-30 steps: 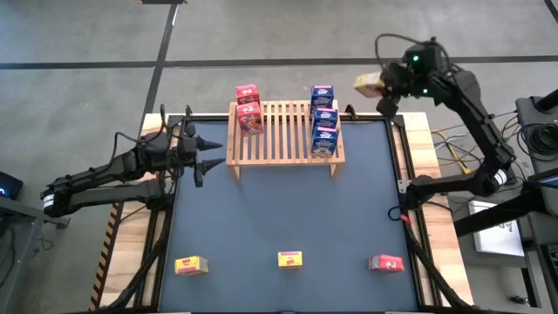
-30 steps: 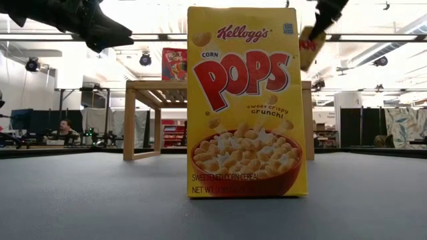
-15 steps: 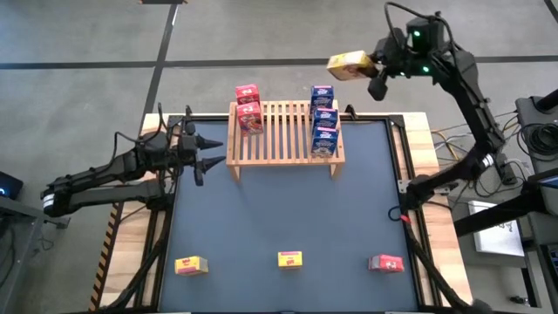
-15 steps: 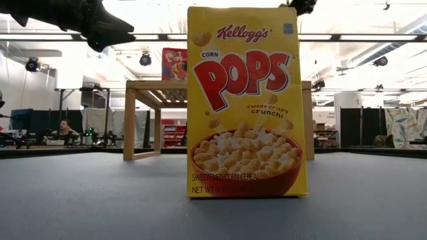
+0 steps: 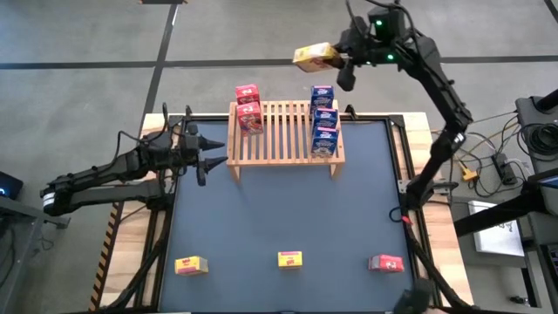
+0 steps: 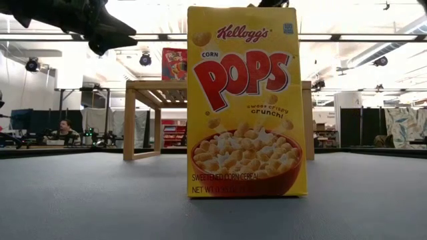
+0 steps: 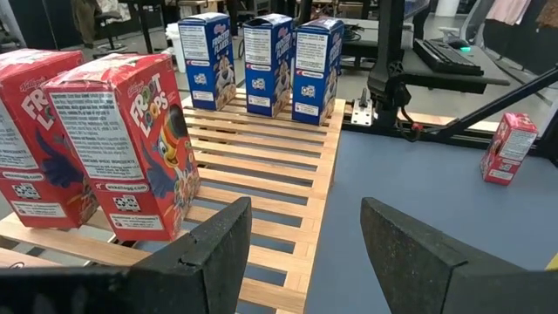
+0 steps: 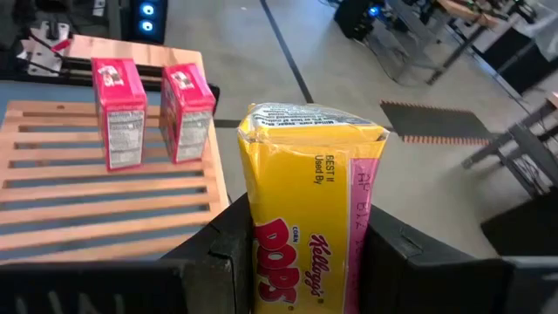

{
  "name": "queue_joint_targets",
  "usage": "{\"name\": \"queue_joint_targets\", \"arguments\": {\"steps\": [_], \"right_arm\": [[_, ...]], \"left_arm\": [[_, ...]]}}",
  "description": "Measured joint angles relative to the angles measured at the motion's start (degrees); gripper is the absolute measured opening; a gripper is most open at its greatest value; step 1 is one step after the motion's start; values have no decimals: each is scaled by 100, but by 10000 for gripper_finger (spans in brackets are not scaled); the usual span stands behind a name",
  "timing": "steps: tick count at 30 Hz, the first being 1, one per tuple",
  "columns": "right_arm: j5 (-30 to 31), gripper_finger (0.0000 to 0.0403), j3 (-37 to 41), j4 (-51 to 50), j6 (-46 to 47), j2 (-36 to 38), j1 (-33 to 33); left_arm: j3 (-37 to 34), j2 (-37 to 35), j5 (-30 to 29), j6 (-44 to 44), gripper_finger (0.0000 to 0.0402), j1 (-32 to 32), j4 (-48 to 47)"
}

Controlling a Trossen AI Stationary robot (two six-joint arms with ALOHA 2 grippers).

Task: Stack cereal on shelf
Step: Put the top yellow cereal box on the shelf

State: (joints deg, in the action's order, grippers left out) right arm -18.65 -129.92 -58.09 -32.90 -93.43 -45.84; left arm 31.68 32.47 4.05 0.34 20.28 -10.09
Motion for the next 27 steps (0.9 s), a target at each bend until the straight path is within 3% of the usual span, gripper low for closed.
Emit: {"name": "queue_joint_targets", "arguments": {"steps": [8,27], "right_arm": [[2,130,-508,-36,-28,-639,329],[23,130,-508,-755,-307,-1236,789]], "left_arm": [[0,2,0,-159,200,1,0],[0,9,4,-562,200,1,-20]]}}
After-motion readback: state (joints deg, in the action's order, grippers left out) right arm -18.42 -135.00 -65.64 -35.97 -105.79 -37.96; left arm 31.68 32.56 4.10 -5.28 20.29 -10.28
